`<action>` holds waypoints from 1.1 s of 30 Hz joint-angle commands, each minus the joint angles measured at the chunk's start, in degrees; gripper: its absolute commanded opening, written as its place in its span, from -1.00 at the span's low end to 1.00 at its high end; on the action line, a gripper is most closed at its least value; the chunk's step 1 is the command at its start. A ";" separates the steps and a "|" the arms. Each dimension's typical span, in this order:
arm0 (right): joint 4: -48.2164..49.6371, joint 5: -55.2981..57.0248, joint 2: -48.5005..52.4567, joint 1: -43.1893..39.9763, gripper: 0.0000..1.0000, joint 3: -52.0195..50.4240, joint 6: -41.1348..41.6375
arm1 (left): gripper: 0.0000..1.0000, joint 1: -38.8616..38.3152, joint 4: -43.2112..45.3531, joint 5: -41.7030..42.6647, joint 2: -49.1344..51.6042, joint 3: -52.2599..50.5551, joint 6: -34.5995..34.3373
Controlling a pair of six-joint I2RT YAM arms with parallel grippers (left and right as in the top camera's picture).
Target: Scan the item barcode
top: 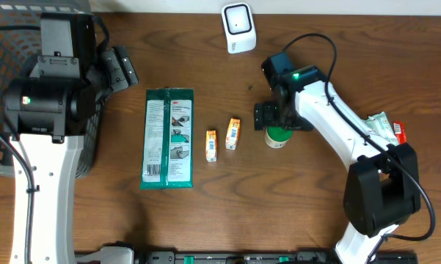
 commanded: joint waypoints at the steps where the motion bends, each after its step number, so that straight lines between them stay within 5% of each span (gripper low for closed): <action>1: -0.17 -10.08 -1.62 -2.93 0.97 3.39 -2.03 | 0.72 0.20 -0.15 -0.31 0.17 0.02 0.52; 16: 0.20 -9.42 -1.60 -4.61 0.99 -1.90 5.11 | 0.72 0.20 -0.15 -0.31 0.17 0.02 0.52; 33: 15.28 -7.76 -1.60 -2.78 0.89 -13.60 6.75 | 0.72 0.20 -0.15 -0.31 0.17 0.02 0.52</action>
